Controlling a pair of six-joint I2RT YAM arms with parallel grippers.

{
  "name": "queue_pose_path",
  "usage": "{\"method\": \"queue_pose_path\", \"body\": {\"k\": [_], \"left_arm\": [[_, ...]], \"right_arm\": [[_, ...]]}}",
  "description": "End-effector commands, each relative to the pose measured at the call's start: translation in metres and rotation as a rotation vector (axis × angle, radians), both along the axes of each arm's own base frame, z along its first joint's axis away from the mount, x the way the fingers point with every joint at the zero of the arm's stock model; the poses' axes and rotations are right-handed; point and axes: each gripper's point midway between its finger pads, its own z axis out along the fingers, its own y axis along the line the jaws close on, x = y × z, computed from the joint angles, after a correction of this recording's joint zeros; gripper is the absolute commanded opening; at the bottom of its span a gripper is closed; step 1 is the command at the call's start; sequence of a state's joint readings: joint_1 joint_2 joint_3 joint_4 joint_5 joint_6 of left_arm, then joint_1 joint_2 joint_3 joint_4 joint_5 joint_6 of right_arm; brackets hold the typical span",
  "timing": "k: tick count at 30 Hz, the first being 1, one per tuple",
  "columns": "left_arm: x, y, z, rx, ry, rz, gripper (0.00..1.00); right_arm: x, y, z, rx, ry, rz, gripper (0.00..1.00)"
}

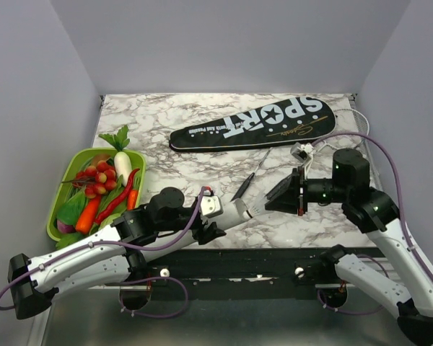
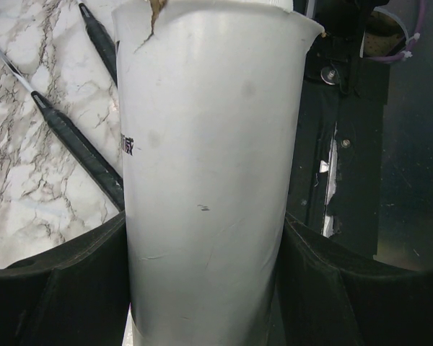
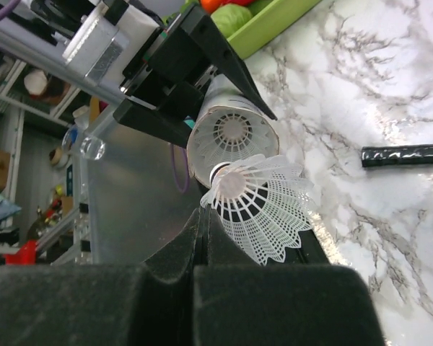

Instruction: Pack up the badminton gear

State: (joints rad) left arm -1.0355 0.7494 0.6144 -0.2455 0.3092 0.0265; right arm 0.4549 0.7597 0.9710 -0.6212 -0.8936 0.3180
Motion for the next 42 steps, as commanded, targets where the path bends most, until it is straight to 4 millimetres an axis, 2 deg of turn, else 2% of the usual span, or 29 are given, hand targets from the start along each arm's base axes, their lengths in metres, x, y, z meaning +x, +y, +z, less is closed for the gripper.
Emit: {"method": "queue_pose_path", "body": {"k": [1,6,10,19,25,28,31,35,39,42], "left_arm": [[-0.001,0.000,0.005,-0.018,0.029,0.020,0.00],[-0.003,0.001,0.007,-0.029,0.026,0.017,0.00],[-0.003,0.002,0.010,-0.035,0.021,0.015,0.00],[-0.004,0.004,0.016,-0.059,0.008,0.016,0.00],[-0.007,0.004,0.021,-0.077,0.004,0.005,0.00],[-0.007,0.004,0.021,-0.076,0.005,0.005,0.00],[-0.007,0.005,0.022,-0.082,0.001,0.005,0.00],[-0.007,0.006,0.022,-0.082,-0.001,0.009,0.00],[-0.008,0.005,0.023,-0.084,0.000,0.005,0.00],[-0.007,0.005,0.023,-0.082,0.000,0.006,0.00]], "right_arm": [[0.007,0.018,-0.005,0.002,0.021,0.011,0.01],[0.014,0.033,-0.006,0.013,0.033,0.016,0.00],[0.011,0.052,-0.009,0.020,0.042,0.058,0.00],[-0.004,0.094,-0.037,0.004,0.110,0.128,0.01],[-0.009,0.115,-0.055,-0.001,0.153,0.163,0.00],[-0.009,0.119,-0.059,-0.012,0.178,0.164,0.01],[-0.004,0.115,-0.058,-0.026,0.163,0.118,0.14],[0.003,0.101,-0.050,-0.061,0.122,0.030,0.47],[0.008,0.082,-0.037,-0.088,0.085,-0.067,0.54],[0.017,0.059,-0.029,-0.123,0.043,-0.185,0.60]]}}
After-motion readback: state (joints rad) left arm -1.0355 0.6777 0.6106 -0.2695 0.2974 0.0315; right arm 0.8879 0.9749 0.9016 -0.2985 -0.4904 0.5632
